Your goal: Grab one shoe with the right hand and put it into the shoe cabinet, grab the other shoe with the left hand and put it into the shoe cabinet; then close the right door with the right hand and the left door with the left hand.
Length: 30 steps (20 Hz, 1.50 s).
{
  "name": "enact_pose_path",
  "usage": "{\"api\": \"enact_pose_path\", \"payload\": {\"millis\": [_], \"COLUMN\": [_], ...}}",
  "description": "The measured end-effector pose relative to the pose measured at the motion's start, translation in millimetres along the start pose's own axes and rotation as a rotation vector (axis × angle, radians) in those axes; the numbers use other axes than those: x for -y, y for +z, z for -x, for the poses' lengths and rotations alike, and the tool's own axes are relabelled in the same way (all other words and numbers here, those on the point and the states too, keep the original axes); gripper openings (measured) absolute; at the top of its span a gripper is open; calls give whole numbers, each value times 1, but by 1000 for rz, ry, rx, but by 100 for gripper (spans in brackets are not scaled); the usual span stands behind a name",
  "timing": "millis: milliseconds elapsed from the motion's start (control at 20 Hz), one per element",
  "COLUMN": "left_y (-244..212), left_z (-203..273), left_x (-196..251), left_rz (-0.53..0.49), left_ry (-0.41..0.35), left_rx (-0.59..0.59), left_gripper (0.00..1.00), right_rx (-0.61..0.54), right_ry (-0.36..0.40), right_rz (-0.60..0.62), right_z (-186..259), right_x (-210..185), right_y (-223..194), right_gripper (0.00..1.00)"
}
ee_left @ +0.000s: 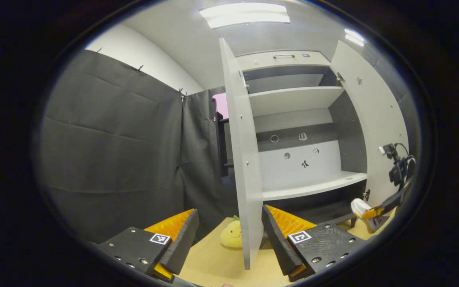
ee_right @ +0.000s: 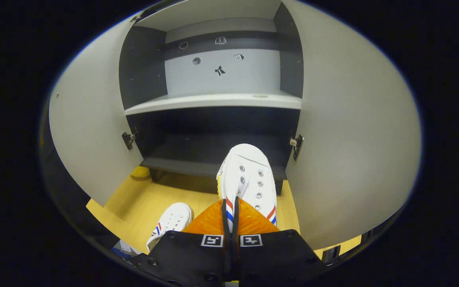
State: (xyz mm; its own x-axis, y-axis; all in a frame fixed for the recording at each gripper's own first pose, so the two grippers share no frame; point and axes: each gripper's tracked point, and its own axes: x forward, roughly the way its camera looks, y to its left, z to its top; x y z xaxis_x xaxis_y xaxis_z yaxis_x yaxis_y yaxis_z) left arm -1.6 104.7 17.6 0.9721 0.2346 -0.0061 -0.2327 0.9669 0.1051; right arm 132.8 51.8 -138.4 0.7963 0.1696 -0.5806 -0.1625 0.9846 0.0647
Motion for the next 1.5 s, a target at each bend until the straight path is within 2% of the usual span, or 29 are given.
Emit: {"api": "enact_pose_path", "payload": {"millis": [400,900,1300,1500], "left_y": [2,-2,-3,-3], "left_z": [1,2,7,13], "left_x": [-11,-12,-14,-11], "left_rz": [0,1,-11,-10], "left_ry": [29,53,96,97], "left_rx": [15,5,-6,2], "left_gripper": [91,91,91,91], "right_rx": [142,266,273,220], "right_ry": [10,-9,-73,-128], "right_rz": [22,-28,-45,-52], "right_z": [1,-48,-117,-151], "right_x": [-8,5,19,30], "right_y": [98,219,282,288], "right_gripper": [1,1,1,1]}}
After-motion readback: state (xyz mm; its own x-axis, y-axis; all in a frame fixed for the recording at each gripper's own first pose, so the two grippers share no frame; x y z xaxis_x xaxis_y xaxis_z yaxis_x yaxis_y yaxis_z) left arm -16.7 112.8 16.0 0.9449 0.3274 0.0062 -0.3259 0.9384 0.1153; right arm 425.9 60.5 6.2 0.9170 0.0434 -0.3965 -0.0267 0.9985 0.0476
